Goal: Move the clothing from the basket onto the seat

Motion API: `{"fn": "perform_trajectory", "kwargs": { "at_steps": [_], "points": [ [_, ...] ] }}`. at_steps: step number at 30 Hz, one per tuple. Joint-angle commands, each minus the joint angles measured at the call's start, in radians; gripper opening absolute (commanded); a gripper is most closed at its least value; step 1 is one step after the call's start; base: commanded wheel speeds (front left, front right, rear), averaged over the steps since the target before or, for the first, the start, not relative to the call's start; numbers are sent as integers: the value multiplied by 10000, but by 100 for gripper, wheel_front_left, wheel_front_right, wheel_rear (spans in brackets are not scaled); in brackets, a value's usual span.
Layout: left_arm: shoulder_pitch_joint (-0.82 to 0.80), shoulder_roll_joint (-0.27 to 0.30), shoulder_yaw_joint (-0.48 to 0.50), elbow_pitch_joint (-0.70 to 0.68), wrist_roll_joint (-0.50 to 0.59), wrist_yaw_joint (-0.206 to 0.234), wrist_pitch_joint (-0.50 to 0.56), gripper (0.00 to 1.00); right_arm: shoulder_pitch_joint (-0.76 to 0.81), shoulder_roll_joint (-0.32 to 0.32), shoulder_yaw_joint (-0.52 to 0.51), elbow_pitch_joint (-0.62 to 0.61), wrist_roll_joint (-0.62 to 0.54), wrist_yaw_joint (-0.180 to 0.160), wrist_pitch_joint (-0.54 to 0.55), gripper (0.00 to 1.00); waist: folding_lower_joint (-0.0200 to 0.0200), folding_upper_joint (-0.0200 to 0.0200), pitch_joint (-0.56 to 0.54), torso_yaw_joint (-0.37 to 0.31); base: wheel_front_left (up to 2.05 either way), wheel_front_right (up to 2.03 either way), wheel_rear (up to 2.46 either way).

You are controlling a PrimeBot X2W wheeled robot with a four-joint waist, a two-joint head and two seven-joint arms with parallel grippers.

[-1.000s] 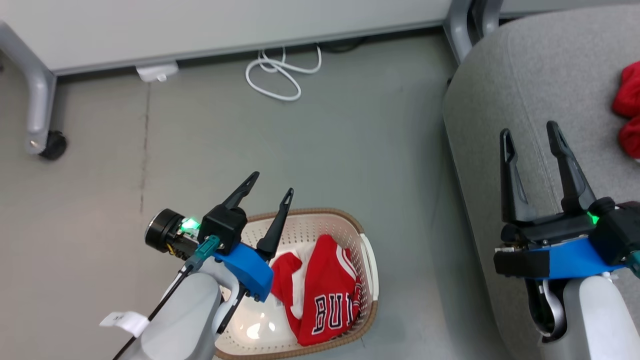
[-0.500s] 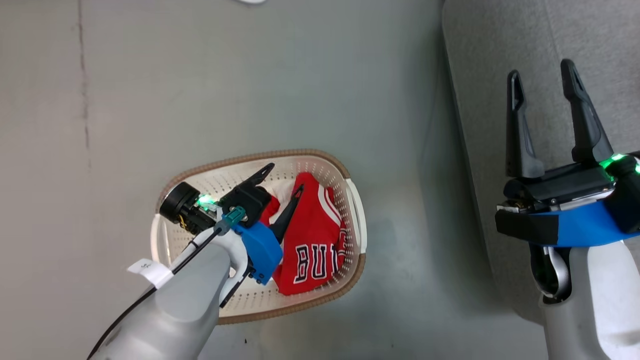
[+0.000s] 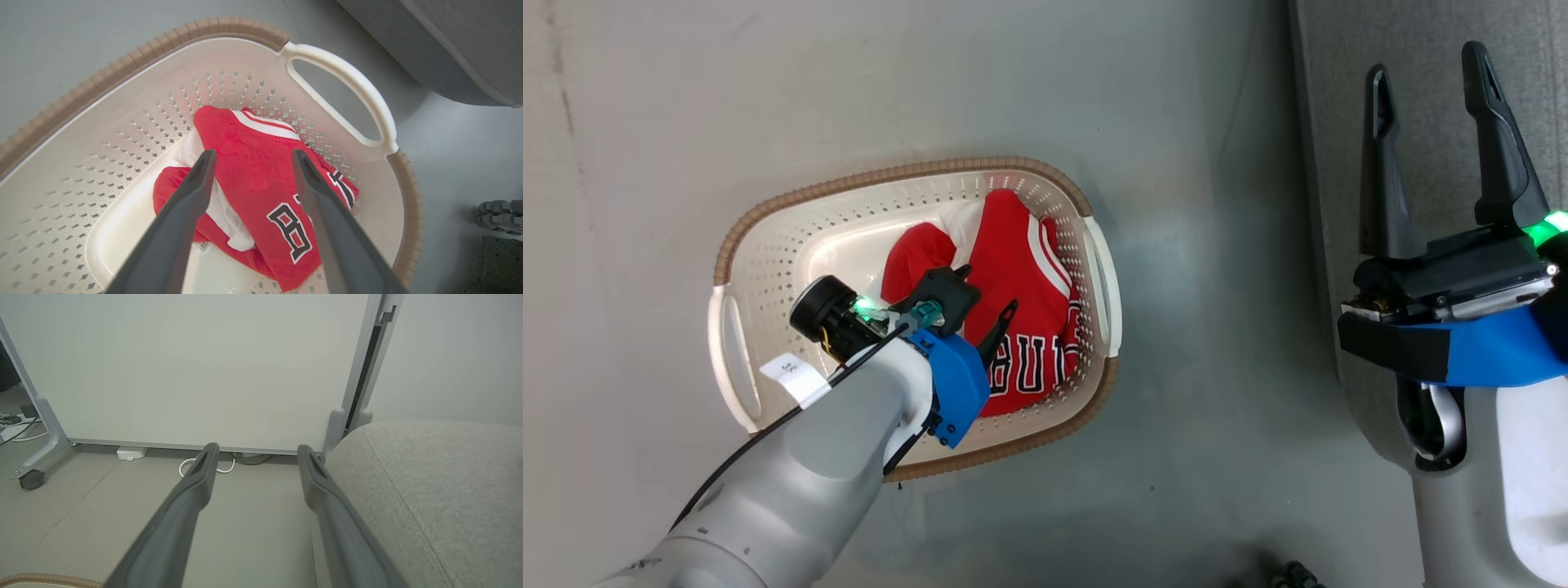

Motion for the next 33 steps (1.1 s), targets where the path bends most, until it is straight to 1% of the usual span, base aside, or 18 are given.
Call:
{"fn": "perform_trajectory", "kwargs": {
  "at_steps": [1, 6, 14, 21, 26, 30, 33],
  "points": [
    [-238, 80, -130, 5, -213, -11, 93, 100, -196, 5, 4, -70, -30, 5, -7, 100, -2, 0, 261, -32, 0, 0, 0],
    [-580, 267, -839, -47, -1217, -11, 556, 100, -213, 6, -27, -202, -41, 5, -7, 100, -2, 0, 701, -72, 0, 0, 0],
    [-945, 589, -1235, -364, -2224, -11, 1269, 100, -188, 4, -110, -503, 67, 5, -7, 100, -2, 0, 1397, -205, 0, 0, 0],
    [-1198, 731, -1295, -598, -2664, -11, 1920, 100, -224, 4, -97, -795, 123, 5, -7, 100, -2, 0, 1919, -282, 0, 0, 0],
    [-1307, 846, -1301, -695, -2786, -11, 2230, 100, -257, 6, -31, -1037, 101, 3, -7, 100, -2, 0, 2246, -343, 0, 0, 0],
    [-1509, 879, -1301, -735, -3056, -11, 2402, 100, -245, 6, 39, -1243, 91, 5, -7, 100, -2, 0, 2486, -415, 0, 0, 0],
    [-1456, 803, -1302, -795, -3319, -11, 2520, 100, -96, 6, 71, -1359, 46, 5, -8, 100, -2, 0, 2544, -418, 0, 0, 0]
  ]
}}
